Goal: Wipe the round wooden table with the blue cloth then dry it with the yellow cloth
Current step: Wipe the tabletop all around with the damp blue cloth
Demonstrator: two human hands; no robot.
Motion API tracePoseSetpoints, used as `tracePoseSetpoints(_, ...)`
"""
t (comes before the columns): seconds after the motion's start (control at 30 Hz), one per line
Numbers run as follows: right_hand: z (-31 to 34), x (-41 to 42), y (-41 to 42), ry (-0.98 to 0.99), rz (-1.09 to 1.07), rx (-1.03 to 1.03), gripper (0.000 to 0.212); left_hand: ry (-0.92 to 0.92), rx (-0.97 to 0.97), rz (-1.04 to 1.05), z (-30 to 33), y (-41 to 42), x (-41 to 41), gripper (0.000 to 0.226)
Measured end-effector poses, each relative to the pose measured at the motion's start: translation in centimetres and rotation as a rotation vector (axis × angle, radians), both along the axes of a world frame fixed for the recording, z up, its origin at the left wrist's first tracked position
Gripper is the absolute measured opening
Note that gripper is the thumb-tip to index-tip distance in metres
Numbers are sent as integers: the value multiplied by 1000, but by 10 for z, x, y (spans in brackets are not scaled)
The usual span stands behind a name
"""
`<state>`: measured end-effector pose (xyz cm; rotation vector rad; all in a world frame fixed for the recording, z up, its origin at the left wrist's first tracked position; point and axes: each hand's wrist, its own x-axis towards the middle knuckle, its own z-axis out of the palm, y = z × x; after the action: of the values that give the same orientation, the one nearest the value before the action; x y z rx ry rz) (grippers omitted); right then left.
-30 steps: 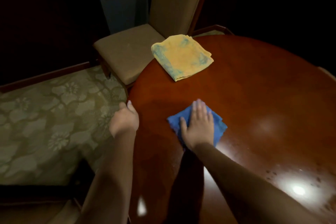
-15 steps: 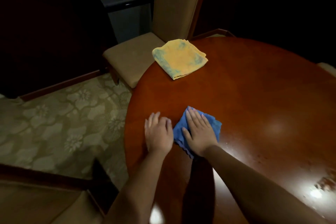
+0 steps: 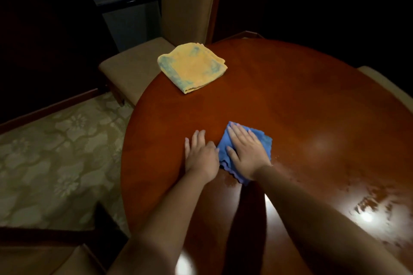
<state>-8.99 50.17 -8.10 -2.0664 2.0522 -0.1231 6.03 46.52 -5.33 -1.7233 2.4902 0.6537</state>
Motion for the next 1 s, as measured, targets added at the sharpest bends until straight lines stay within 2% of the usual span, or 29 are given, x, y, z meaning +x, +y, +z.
tracePoseSetpoints(0.13, 2, -25, 61, 22, -171, 8, 77, 68, 91, -179, 8, 39, -34, 36)
tracePoseSetpoints(0.23, 1, 15, 91, 10, -261, 14, 66, 63, 84, -248, 8, 64, -21, 37)
tracePoseSetpoints(0.37, 2, 65, 75, -47, -140, 35, 61, -52, 37, -232, 16, 45, 31, 40)
tracePoseSetpoints(0.47, 4, 44, 41, -20, 76, 32, 73, -120, 17, -253, 24, 19, 37, 41)
tracePoseSetpoints(0.57, 3, 4, 16, -4, 144, 13, 80, -112, -3, -271, 21, 6, 8, 42)
tracePoseSetpoints(0.67, 1, -49, 29, -5, 43, 25, 79, -33, -14, -343, 16, 7, -41, 39)
tracePoseSetpoints(0.83, -1, -112, 114, 5, -160, 30, 84, 89, 63, -503, 18, 58, -113, 36)
tracePoseSetpoints(0.93, 0, -86, 157, 29, -306, 8, 73, 130, 54, -493, 18, 100, -109, 40)
tracePoseSetpoints(1.0, 0, -45, 165, 24, -336, -24, 64, 95, 27, -472, 20, 113, -84, 45)
